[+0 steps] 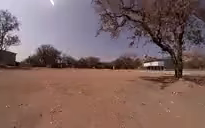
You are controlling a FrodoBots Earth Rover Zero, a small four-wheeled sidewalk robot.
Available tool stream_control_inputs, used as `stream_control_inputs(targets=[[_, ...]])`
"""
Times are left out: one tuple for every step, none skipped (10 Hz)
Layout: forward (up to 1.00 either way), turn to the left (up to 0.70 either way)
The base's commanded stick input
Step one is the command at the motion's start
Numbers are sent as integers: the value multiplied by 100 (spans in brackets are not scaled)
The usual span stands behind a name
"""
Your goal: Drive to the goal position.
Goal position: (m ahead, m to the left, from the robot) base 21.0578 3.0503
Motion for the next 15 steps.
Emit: stream_control_inputs(targets=[[100,0],[100,0],[100,0],[100,0],[100,0],[100,0],[100,0],[100,0],[100,0],[100,0],[100,0],[100,0],[100,0],[100,0],[100,0]])
